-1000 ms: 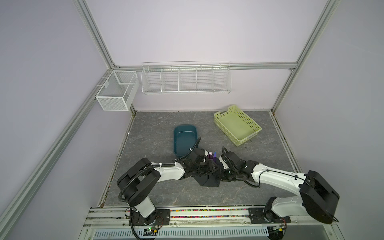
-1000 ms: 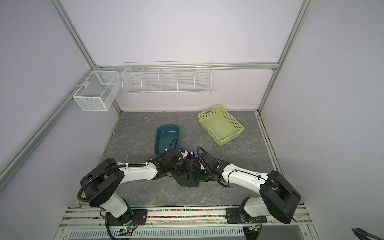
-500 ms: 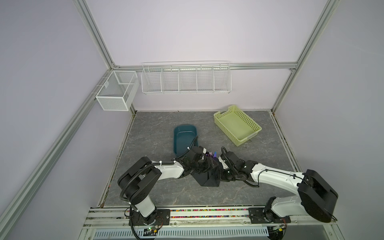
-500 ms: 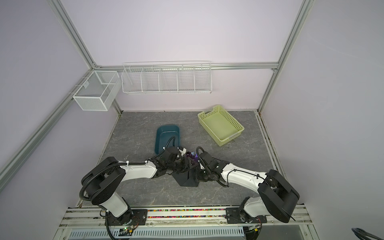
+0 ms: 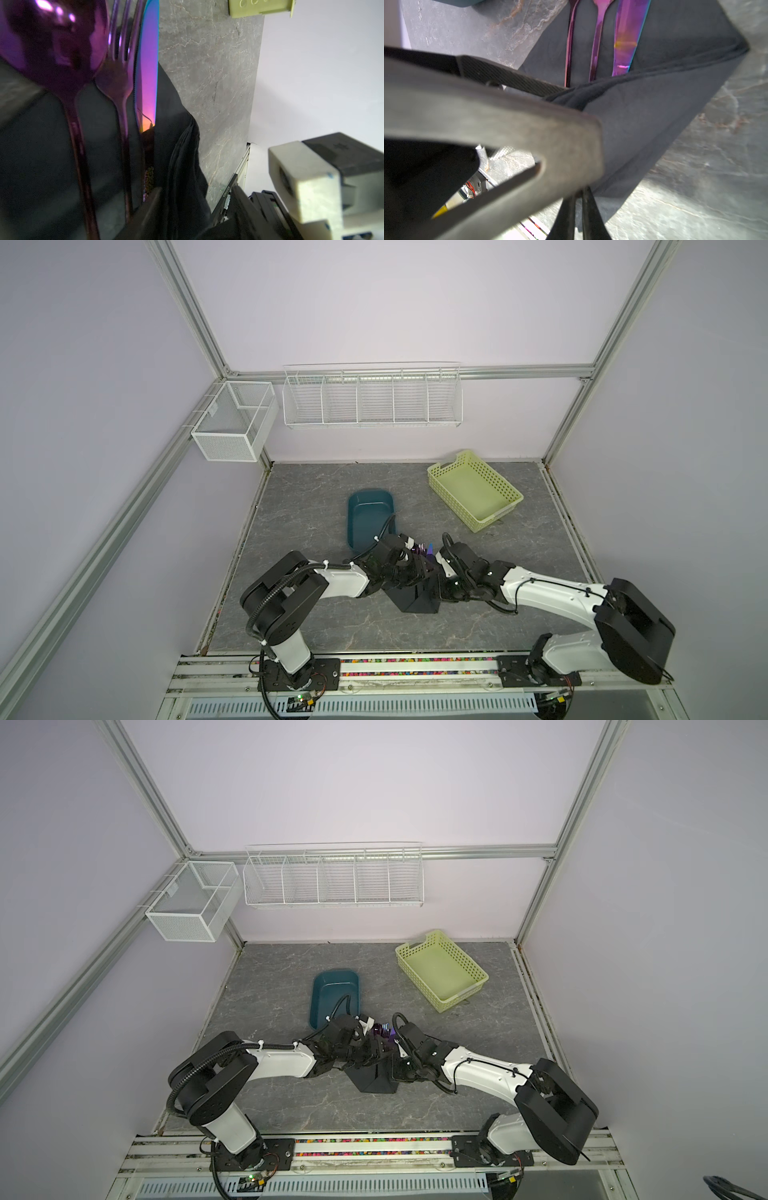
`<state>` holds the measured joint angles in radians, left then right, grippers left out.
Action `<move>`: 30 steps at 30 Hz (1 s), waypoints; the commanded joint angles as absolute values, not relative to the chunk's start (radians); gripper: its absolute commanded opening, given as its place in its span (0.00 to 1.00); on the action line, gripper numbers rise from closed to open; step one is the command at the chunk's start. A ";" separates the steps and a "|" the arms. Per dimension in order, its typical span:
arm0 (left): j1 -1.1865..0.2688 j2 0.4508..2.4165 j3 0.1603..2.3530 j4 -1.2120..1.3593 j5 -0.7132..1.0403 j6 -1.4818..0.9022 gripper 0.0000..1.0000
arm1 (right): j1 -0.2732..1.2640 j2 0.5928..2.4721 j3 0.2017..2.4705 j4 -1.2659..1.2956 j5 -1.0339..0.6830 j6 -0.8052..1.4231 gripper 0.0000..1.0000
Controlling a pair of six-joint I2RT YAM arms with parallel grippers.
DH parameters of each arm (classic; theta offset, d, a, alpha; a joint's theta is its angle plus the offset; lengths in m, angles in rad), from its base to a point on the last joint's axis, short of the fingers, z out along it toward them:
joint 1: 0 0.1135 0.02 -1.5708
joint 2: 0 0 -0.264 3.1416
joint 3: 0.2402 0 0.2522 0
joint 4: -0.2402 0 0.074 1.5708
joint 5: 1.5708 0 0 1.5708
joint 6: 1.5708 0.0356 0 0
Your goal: Place the utensils on the paper napkin and roll it up
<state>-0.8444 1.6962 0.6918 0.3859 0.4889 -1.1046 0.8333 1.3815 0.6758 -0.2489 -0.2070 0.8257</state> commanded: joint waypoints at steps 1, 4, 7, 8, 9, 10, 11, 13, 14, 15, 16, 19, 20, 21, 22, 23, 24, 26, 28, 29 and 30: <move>-0.843 1.715 0.695 0.366 0.496 -1.092 0.50 | 0.840 1.375 0.668 -0.250 -0.212 0.824 0.13; -0.842 1.712 0.706 0.320 0.487 -1.044 0.47 | 0.840 1.372 0.669 -0.252 -0.212 0.822 0.12; -0.843 1.710 0.721 0.281 0.478 -1.020 0.45 | 0.839 1.372 0.669 -0.254 -0.213 0.822 0.12; -0.844 1.708 0.725 0.271 0.476 -1.013 0.45 | 0.839 1.371 0.668 -0.255 -0.213 0.823 0.12; -0.843 1.708 0.731 0.262 0.477 -1.006 0.45 | 0.840 1.370 0.668 -0.256 -0.213 0.822 0.12; -0.843 1.708 0.735 0.254 0.475 -1.000 0.44 | 0.840 1.370 0.667 -0.256 -0.212 0.822 0.12; -0.843 1.707 0.740 0.246 0.474 -0.996 0.42 | 0.840 1.368 0.668 -0.258 -0.211 0.822 0.12; -0.843 1.709 0.745 0.242 0.474 -0.994 0.39 | 0.839 1.365 0.665 -0.259 -0.210 0.822 0.12; -0.843 1.709 0.746 0.243 0.472 -0.993 0.37 | 0.839 1.362 0.666 -0.262 -0.209 0.822 0.12; -0.843 1.709 0.747 0.244 0.471 -0.991 0.35 | 0.839 1.360 0.666 -0.264 -0.206 0.822 0.12; -0.843 1.709 0.748 0.245 0.472 -0.990 0.33 | 0.840 1.359 0.666 -0.266 -0.207 0.822 0.12; -0.843 1.709 0.756 0.244 0.468 -0.986 0.25 | 0.839 1.352 0.663 -0.273 -0.203 0.822 0.12; -0.844 1.709 0.759 0.245 0.470 -0.984 0.22 | 0.839 1.351 0.663 -0.276 -0.201 0.822 0.12; -0.844 1.706 0.762 0.242 0.468 -0.983 0.19 | 0.839 1.350 0.663 -0.279 -0.200 0.823 0.12; -0.844 1.703 0.763 0.237 0.466 -0.981 0.16 | 0.840 1.346 0.663 -0.281 -0.198 0.822 0.12; -0.843 1.699 0.765 0.229 0.462 -0.976 0.12 | 0.840 1.344 0.663 -0.284 -0.196 0.824 0.12; -0.843 1.694 0.764 0.218 0.458 -0.970 0.09 | 0.839 1.341 0.664 -0.289 -0.194 0.824 0.12; -0.843 1.684 0.763 0.201 0.454 -0.961 0.04 | 0.839 1.333 0.668 -0.303 -0.185 0.821 0.12; -0.843 1.673 0.757 0.195 0.454 -0.955 0.00 | 0.835 1.320 0.674 -0.337 -0.159 0.815 0.14; -0.844 1.669 0.751 0.190 0.453 -0.953 0.00 | 0.828 1.311 0.681 -0.366 -0.138 0.812 0.15; -0.843 1.663 0.745 0.189 0.453 -0.954 0.00 | 0.821 1.301 0.687 -0.398 -0.115 0.810 0.16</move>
<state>-0.8444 1.6958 0.7425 0.2108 0.4675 -0.9733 0.8310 1.3392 0.6750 -0.3031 -0.1757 0.8200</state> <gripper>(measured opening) 0.047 0.150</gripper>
